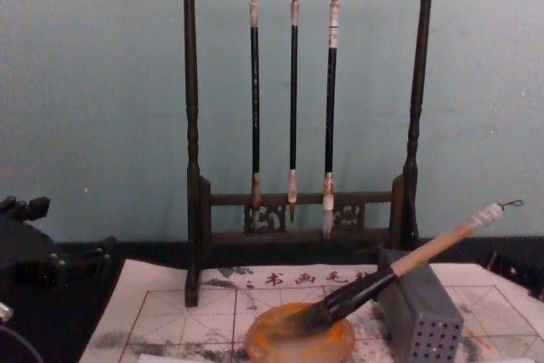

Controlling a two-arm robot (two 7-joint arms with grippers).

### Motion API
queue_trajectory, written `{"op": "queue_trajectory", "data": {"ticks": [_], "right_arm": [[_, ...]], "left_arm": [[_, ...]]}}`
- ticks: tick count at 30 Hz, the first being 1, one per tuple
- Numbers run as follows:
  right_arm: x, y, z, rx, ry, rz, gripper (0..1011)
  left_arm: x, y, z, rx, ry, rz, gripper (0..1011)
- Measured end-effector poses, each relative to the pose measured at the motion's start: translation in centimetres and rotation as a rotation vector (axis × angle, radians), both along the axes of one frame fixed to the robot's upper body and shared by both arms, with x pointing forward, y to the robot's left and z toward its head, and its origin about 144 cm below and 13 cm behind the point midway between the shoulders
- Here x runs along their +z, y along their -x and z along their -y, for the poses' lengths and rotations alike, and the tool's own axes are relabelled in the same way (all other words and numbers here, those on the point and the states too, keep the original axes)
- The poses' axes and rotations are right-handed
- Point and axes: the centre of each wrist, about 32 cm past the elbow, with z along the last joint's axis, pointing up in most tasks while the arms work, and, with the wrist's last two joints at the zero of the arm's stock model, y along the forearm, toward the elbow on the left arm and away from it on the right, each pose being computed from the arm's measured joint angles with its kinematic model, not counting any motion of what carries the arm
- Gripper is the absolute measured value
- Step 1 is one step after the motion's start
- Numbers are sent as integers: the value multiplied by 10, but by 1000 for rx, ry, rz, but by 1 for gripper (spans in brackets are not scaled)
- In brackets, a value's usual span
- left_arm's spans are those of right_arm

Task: Pick up the brush from the inkstone, write on the paper, then place the brush back to its original position.

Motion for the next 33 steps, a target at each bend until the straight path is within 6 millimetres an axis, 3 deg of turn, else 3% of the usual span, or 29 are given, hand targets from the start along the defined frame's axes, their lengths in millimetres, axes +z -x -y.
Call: {"op": "queue_trajectory", "data": {"ticks": [6, 14, 26, 33], "right_arm": [[-4, 1, 0, -54, 146, 12, 1000], [-12, -7, -15, -171, 264, 78, 1000], [-21, -11, -33, -219, 299, 143, 1000], [-21, -12, -33, -228, 291, 142, 1000]], "left_arm": [[0, 0, 0, 0, 0, 0, 1001], [0, 0, 0, 0, 0, 0, 1001], [0, 0, 0, 0, 0, 0, 1001], [0, 0, 0, 0, 0, 0, 1001]]}}
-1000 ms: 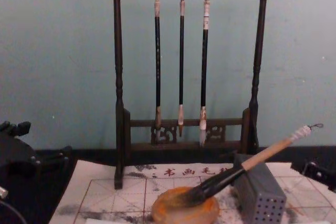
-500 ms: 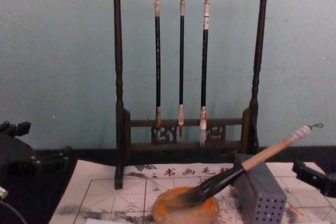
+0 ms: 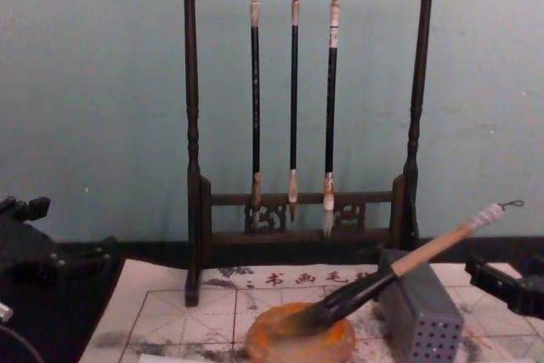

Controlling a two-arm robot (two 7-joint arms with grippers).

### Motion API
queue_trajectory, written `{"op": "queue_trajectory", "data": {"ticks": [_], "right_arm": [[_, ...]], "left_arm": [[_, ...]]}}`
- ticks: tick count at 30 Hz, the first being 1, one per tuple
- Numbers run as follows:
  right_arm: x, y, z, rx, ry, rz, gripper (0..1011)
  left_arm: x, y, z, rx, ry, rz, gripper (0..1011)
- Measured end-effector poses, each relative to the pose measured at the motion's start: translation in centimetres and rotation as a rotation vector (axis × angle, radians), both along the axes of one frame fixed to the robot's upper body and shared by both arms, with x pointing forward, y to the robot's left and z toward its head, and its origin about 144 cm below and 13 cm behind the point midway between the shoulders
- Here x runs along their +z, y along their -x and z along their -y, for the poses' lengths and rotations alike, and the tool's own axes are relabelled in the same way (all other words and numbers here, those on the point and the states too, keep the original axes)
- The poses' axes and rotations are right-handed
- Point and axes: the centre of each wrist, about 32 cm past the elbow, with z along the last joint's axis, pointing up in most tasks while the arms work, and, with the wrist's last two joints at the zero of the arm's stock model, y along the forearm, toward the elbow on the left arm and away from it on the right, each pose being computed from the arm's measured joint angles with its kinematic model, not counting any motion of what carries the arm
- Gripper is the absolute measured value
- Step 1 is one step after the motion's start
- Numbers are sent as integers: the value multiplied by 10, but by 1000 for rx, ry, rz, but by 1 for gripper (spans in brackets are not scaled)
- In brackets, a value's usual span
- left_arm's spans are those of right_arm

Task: Pick up the brush from the inkstone, write on the paper, then place the brush back to its original position.

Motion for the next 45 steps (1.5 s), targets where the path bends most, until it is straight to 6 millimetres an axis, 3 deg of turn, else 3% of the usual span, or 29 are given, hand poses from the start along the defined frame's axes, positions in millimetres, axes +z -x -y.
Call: {"op": "queue_trajectory", "data": {"ticks": [45], "right_arm": [[0, 0, 0, 2, 5, 1, 1000]], "left_arm": [[0, 0, 0, 0, 0, 0, 1001]]}}
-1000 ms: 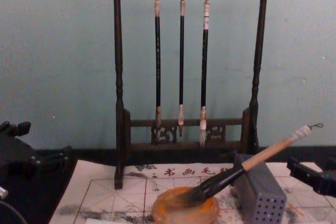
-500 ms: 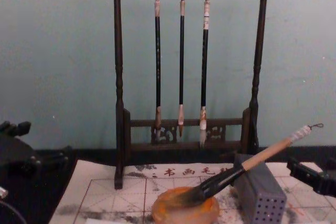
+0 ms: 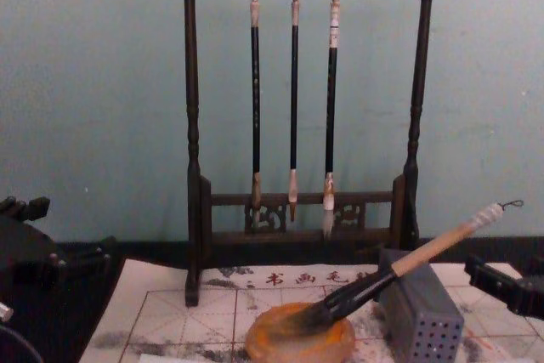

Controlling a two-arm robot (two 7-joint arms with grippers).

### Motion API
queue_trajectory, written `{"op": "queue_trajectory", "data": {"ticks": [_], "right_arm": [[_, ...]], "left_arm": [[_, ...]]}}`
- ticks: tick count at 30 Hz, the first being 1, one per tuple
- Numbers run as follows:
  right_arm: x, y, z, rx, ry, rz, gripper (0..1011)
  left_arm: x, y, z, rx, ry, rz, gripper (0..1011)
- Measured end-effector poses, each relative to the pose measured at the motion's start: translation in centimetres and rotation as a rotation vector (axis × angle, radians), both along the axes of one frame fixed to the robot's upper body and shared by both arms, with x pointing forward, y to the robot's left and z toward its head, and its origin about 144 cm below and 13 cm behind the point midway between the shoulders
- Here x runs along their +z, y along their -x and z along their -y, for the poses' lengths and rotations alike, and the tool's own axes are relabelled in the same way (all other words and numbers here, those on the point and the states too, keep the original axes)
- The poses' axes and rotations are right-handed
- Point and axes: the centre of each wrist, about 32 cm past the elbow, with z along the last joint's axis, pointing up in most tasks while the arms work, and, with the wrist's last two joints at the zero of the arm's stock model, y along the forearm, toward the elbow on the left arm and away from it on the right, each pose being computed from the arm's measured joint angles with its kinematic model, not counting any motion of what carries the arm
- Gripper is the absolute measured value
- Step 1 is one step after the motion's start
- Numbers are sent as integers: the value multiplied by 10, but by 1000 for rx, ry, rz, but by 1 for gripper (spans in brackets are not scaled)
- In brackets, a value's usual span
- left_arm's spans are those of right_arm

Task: Pick up the brush from the inkstone, write on the paper, then place the brush back to its original position.

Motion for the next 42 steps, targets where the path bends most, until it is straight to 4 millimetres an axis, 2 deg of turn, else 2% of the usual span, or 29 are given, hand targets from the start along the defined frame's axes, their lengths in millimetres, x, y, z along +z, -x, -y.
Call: {"op": "queue_trajectory", "data": {"ticks": [42], "right_arm": [[0, 0, 0, 0, 0, 0, 1000]], "left_arm": [[0, 0, 0, 0, 0, 0, 1001]]}}
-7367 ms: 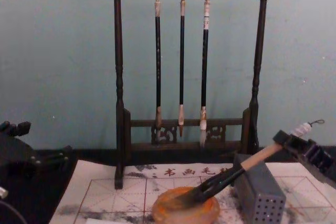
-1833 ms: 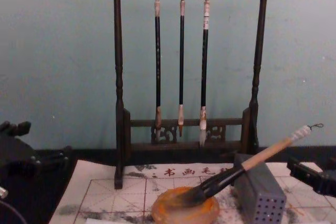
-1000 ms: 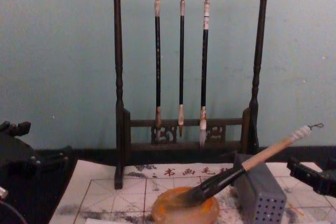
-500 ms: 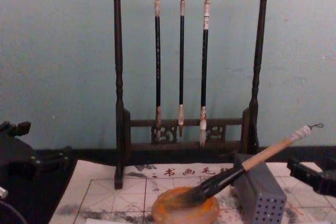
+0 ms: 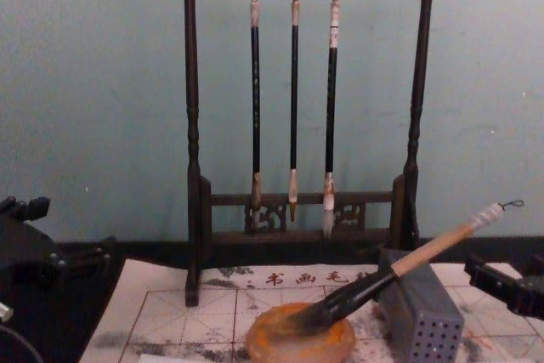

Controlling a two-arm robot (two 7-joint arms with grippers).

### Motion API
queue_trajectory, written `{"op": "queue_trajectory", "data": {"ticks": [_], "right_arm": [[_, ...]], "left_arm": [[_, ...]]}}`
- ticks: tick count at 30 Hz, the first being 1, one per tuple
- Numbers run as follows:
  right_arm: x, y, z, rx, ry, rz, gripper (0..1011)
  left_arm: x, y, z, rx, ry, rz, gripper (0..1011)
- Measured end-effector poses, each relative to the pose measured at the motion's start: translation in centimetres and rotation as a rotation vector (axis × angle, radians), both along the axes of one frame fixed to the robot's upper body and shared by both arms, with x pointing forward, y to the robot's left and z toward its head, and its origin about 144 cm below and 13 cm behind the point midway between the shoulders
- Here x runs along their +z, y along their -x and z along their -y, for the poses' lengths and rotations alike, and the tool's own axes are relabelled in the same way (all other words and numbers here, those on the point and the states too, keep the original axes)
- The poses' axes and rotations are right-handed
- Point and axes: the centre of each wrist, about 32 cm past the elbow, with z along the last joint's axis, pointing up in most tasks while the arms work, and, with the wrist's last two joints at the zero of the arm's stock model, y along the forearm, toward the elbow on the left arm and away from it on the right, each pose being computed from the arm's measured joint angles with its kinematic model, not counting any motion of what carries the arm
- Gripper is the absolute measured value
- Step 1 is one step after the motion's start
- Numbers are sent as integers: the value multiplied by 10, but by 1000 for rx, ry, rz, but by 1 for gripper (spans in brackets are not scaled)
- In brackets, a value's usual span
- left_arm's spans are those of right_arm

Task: Pick up the brush from the inkstone, write on the paper, then place the brush back to its original position.

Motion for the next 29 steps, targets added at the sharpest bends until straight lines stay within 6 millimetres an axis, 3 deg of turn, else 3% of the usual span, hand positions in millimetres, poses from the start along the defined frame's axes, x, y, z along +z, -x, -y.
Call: {"op": "queue_trajectory", "data": {"ticks": [29], "right_arm": [[0, 0, 0, 0, 0, 0, 1000]], "left_arm": [[0, 0, 0, 0, 0, 0, 1001]]}}
